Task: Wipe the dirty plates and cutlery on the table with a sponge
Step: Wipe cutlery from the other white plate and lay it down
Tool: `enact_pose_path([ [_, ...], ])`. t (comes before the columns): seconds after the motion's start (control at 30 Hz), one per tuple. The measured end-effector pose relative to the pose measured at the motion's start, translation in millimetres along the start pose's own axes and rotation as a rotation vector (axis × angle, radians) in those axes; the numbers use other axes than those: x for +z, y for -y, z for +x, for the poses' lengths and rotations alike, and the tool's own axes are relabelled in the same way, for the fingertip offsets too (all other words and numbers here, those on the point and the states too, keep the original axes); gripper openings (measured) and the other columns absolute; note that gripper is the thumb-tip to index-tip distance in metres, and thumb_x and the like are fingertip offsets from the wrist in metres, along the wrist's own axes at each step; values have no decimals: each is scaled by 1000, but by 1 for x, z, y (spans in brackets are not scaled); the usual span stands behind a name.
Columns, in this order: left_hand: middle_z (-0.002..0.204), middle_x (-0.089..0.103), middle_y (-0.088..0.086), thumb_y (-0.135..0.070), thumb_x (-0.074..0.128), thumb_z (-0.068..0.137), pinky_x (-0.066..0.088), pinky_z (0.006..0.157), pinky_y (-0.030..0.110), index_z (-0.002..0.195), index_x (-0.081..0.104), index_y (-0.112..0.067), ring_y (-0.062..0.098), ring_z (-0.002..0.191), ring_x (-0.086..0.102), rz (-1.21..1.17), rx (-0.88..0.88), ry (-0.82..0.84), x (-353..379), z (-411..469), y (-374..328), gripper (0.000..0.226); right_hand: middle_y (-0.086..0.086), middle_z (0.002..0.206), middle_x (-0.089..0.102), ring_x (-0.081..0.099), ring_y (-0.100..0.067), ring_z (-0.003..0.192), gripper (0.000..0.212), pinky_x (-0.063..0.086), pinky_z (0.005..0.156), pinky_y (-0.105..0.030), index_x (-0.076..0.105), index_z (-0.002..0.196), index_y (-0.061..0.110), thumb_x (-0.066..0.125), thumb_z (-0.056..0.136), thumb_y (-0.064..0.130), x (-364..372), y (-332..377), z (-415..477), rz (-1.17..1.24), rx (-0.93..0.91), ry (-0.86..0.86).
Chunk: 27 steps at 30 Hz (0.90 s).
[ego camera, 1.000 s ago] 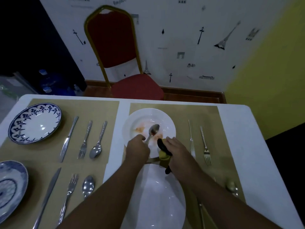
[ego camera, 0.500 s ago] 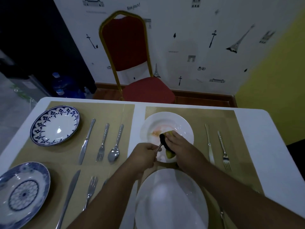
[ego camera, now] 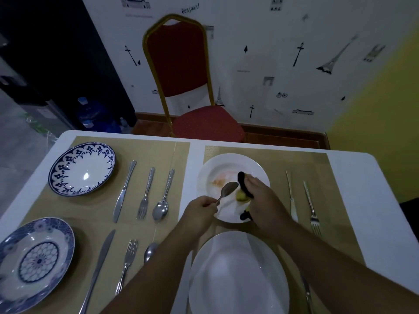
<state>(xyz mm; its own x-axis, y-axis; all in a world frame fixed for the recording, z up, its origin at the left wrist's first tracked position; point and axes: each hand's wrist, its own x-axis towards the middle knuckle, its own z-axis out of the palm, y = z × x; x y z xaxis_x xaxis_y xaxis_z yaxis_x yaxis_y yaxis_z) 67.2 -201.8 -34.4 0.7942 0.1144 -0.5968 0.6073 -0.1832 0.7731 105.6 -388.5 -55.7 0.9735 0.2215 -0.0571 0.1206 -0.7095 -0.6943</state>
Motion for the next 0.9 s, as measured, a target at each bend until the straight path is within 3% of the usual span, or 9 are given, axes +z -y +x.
enact_pose_path([
  [0.07, 94, 71, 0, -22, 47, 103, 45, 63, 26, 112, 68, -19, 12, 73, 59, 55, 34, -34, 1, 3, 1, 23, 15, 145, 37, 39, -15, 130, 71, 48, 99, -35, 32, 141, 39, 34, 89, -9, -6, 3, 0, 208, 89, -63],
  [0.1, 93, 72, 0, -22, 48, 103, 46, 63, 26, 112, 68, -20, 12, 73, 60, 71, 50, -51, 2, 4, 2, 23, 18, 142, 38, 42, -13, 127, 71, 51, 94, -30, 33, 140, 41, 33, 89, -8, -9, 6, -1, 254, 87, -87],
  [0.27, 72, 66, -5, -10, 61, 93, 47, 60, 26, 109, 77, -17, 11, 61, 56, 94, 89, -95, 8, 7, 7, 23, 12, 150, 29, 21, -2, 138, 71, 16, 114, -20, 31, 144, 27, 37, 84, -10, -9, 20, -11, 41, -129, -30],
  [0.37, 78, 69, 5, -5, 55, 97, 51, 53, 27, 105, 77, -10, 18, 62, 61, 10, 41, -44, 11, 5, 0, 24, 4, 153, 25, 14, -8, 141, 70, 14, 117, -27, 29, 145, 18, 44, 83, -10, 4, 17, -16, -88, -233, 60],
  [0.5, 78, 69, 6, -4, 53, 98, 40, 47, 22, 101, 77, -10, 14, 53, 53, -10, 53, -4, 4, 2, -2, 25, 3, 153, 16, 5, -12, 142, 81, 3, 114, -26, 26, 146, 12, 60, 75, -6, 17, 10, -21, -232, -391, 166],
  [0.63, 74, 68, 4, -8, 57, 96, 37, 47, 20, 92, 80, -17, 9, 46, 44, -17, 45, 24, -6, -4, 4, 26, 2, 152, 26, 16, -14, 142, 73, 10, 114, -25, 29, 145, 16, 40, 77, -7, 9, 5, -6, -139, -154, 86],
  [0.77, 84, 73, 4, -15, 53, 98, 37, 50, 23, 95, 79, -17, 16, 58, 47, -137, -62, 57, -10, -6, 2, 26, 1, 153, 28, 22, -15, 141, 70, 17, 116, -30, 32, 144, 17, 36, 81, -13, -1, -6, 0, -73, 73, 24],
  [0.83, 87, 72, 7, -17, 50, 101, 38, 51, 23, 101, 76, -11, 18, 63, 49, -187, -91, 37, -10, -3, 0, 26, 4, 153, 27, 22, -13, 140, 68, 18, 115, -29, 31, 144, 19, 34, 84, -12, -3, -2, -1, -23, 94, -51],
  [0.9, 81, 68, 9, -13, 52, 101, 40, 49, 23, 101, 74, -6, 19, 62, 52, -204, -100, 4, -8, -1, 0, 23, 6, 152, 27, 19, -9, 141, 69, 15, 114, -24, 30, 145, 20, 36, 84, -11, -2, 9, -5, -26, -2, -61],
])
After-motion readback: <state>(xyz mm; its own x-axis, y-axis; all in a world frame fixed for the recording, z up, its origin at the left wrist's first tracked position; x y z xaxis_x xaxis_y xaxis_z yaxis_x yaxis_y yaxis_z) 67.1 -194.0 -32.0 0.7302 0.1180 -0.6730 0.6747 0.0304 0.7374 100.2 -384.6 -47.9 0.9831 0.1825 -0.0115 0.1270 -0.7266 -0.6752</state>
